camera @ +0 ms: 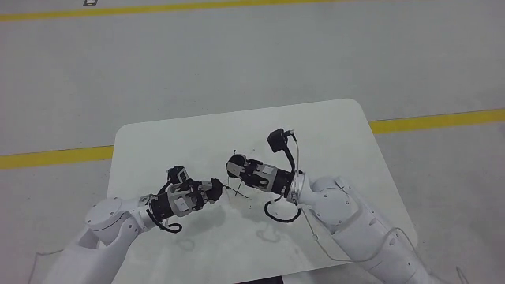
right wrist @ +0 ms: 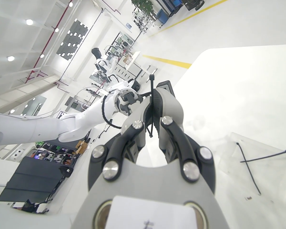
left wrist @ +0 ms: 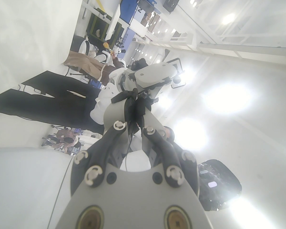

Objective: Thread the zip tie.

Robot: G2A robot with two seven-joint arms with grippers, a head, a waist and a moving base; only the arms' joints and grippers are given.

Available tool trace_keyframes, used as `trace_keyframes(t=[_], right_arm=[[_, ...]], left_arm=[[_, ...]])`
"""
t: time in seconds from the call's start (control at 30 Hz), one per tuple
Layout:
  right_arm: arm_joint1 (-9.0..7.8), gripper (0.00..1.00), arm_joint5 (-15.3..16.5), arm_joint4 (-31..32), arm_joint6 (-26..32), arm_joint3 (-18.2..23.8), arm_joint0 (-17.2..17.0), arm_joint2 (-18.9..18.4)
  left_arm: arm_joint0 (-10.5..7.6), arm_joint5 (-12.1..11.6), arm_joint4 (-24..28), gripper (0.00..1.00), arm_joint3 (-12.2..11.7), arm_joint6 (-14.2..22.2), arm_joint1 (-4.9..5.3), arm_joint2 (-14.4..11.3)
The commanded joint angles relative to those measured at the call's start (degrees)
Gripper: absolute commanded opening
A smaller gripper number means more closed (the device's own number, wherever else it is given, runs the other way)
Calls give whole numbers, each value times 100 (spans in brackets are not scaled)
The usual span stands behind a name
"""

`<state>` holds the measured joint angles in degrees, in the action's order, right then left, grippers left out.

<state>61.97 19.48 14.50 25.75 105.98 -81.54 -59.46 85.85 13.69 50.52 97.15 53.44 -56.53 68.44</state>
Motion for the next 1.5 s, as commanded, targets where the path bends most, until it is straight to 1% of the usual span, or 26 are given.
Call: trace_keyframes(t=[0.0, 0.13, 0.57, 0.87, 1.03, 1.23, 1.47], right_arm=[[-16, 0, 0, -12, -1, -11, 9, 20], [-46, 0, 0, -70, -23, -22, 26, 53], [-170, 0, 0, -261, -324, 62, 31, 124], [-277, 0, 0, -148, -706, 194, 16, 247], [-352, 0, 0, -95, -959, 255, 38, 338], [-441, 0, 0, -42, -1282, 297, 82, 486], [-555, 0, 0, -24, -1551, 316, 194, 697]], left_arm=[[0, 0, 0, 0, 0, 0, 0, 0], [8, -15, 117, 0, 37, -126, -18, -67], [-34, 125, 694, 0, -34, 67, -26, -75], [-81, 182, 959, 0, -76, 113, -39, -123], [-108, 262, 1237, 0, -105, 181, -56, -171], [-141, 308, 1312, 0, -100, 182, -63, -214], [-169, 331, 1256, 0, -85, 150, -66, -284]])
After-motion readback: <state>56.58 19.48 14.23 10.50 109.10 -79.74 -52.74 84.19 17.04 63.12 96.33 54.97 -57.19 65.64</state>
